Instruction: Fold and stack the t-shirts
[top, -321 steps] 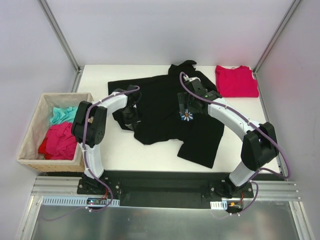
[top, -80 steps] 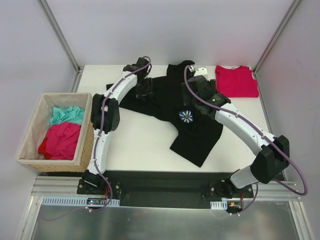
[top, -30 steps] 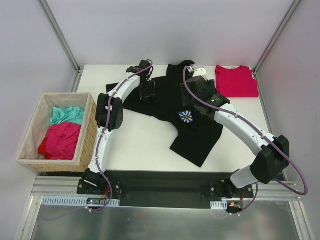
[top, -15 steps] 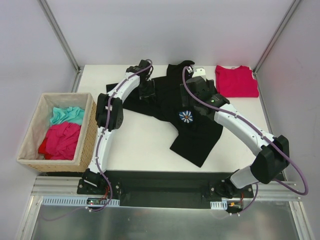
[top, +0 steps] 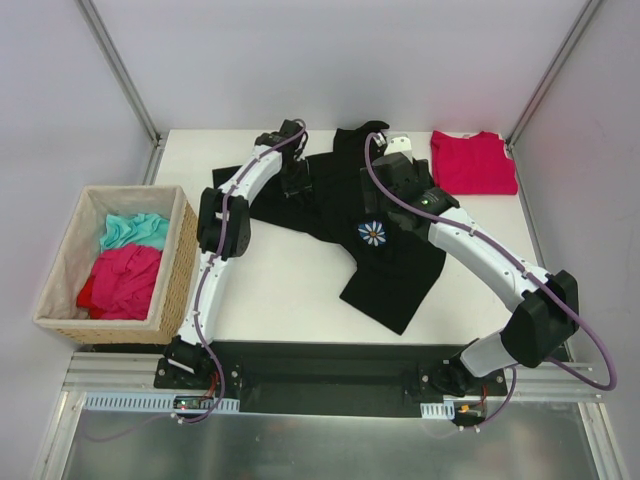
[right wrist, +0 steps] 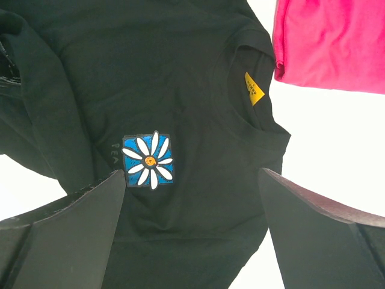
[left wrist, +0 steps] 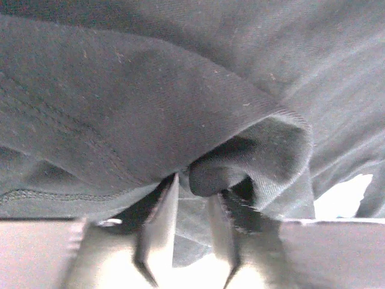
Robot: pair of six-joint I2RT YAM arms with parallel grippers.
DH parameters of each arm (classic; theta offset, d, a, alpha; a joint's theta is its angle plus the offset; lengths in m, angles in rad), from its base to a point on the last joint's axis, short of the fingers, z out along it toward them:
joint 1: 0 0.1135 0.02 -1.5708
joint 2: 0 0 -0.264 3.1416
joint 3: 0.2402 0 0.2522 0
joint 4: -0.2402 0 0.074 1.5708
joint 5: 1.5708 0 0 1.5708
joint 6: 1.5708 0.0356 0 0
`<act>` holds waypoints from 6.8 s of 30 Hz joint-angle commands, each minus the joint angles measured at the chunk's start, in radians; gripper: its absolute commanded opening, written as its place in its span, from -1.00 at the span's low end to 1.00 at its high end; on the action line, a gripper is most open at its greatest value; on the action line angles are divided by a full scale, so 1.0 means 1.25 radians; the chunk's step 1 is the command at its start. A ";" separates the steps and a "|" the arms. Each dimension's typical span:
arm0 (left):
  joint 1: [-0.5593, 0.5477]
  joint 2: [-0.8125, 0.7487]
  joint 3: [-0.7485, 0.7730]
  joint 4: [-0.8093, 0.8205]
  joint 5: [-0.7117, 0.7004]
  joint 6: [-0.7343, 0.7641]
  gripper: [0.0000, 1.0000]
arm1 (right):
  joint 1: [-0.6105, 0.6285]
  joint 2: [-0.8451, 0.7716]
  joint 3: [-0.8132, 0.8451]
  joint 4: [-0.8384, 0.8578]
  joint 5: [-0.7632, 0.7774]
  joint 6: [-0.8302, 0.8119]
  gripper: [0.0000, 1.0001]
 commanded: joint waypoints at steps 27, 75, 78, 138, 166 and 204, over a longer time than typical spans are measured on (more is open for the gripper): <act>-0.002 -0.308 -0.268 0.011 -0.025 0.019 -1.00 | 0.009 -0.025 -0.001 0.013 0.011 0.006 0.93; -0.026 -1.441 -1.269 -0.120 -0.095 -0.113 -0.25 | 0.131 -0.078 -0.013 -0.119 0.125 0.011 0.93; -0.026 -1.463 -1.279 -0.138 -0.102 -0.129 0.98 | 0.137 -0.086 -0.014 -0.131 0.128 0.011 0.93; -0.026 -1.005 -0.863 -0.004 -0.172 -0.043 0.98 | 0.192 -0.406 -0.547 -0.400 -0.008 0.561 0.93; -0.024 -1.010 -0.901 0.027 -0.141 -0.038 0.98 | -0.111 0.019 -0.311 0.017 -0.411 0.270 0.93; -0.024 -0.982 -0.894 0.037 -0.128 -0.045 0.98 | -0.452 -0.279 -0.644 -0.066 -0.522 0.282 0.93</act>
